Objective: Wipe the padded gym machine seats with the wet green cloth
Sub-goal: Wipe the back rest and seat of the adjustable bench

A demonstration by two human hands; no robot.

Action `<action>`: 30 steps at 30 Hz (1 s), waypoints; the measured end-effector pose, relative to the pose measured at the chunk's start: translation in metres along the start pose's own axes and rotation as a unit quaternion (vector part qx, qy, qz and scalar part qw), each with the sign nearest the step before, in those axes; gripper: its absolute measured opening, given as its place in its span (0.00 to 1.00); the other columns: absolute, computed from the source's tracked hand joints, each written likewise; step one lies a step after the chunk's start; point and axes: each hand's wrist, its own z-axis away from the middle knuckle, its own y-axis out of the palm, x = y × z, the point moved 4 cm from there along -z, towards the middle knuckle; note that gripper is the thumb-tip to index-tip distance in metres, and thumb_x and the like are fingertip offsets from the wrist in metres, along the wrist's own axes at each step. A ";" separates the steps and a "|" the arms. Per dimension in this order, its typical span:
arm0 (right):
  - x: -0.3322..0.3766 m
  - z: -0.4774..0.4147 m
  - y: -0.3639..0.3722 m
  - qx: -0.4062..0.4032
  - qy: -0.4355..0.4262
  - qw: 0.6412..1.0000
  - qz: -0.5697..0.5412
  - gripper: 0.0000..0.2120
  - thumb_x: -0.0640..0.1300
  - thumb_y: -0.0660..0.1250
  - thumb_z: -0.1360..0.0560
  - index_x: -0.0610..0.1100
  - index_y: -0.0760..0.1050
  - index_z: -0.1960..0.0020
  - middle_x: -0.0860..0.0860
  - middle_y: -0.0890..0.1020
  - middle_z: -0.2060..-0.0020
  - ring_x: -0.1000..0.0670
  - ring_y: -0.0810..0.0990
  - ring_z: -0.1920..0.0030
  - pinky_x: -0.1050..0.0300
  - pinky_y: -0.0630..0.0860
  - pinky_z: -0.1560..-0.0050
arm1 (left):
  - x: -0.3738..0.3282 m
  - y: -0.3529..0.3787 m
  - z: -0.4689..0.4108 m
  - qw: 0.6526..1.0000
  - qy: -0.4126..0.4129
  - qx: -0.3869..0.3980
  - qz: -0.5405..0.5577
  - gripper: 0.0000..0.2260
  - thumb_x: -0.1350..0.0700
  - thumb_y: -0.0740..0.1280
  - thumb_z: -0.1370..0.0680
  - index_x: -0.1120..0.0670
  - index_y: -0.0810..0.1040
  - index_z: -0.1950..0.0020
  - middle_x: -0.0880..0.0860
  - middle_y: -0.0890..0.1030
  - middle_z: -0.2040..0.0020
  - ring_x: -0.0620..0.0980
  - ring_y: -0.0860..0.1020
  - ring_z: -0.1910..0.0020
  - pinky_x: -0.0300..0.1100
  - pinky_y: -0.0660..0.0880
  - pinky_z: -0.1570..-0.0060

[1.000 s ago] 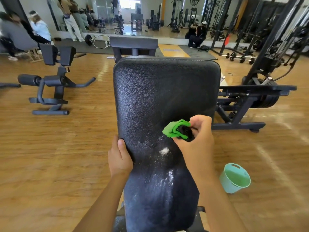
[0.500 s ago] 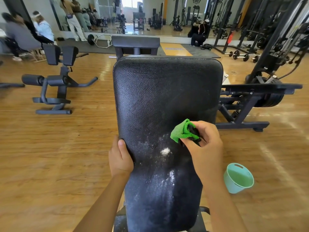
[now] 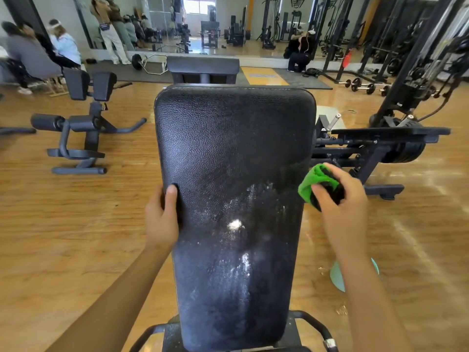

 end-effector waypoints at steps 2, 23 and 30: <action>0.000 -0.013 0.000 -0.014 0.005 1.000 0.024 0.20 0.40 0.69 0.24 0.47 0.72 0.32 0.54 0.74 0.44 0.62 0.71 0.47 0.83 0.63 0.52 | -0.009 0.005 -0.016 1.000 -0.006 -0.011 0.019 0.17 0.38 0.53 0.23 0.50 0.71 0.58 0.43 0.74 0.61 0.37 0.70 0.61 0.39 0.68 0.56; -0.004 0.016 0.042 -0.071 -0.120 0.990 0.034 0.15 0.33 0.72 0.31 0.38 0.79 0.44 0.45 0.79 0.51 0.51 0.76 0.50 0.73 0.66 0.44 | -0.014 0.011 -0.016 0.991 -0.007 -0.111 -0.071 0.22 0.42 0.46 0.21 0.58 0.70 0.56 0.49 0.72 0.63 0.47 0.66 0.60 0.45 0.63 0.57; 0.000 -0.038 0.018 -0.135 -0.096 0.986 0.009 0.13 0.37 0.70 0.26 0.40 0.79 0.42 0.45 0.80 0.47 0.55 0.75 0.46 0.76 0.65 0.43 | -0.015 0.012 -0.016 0.988 -0.012 -0.125 -0.085 0.20 0.46 0.47 0.20 0.58 0.71 0.56 0.54 0.74 0.58 0.47 0.67 0.60 0.43 0.62 0.58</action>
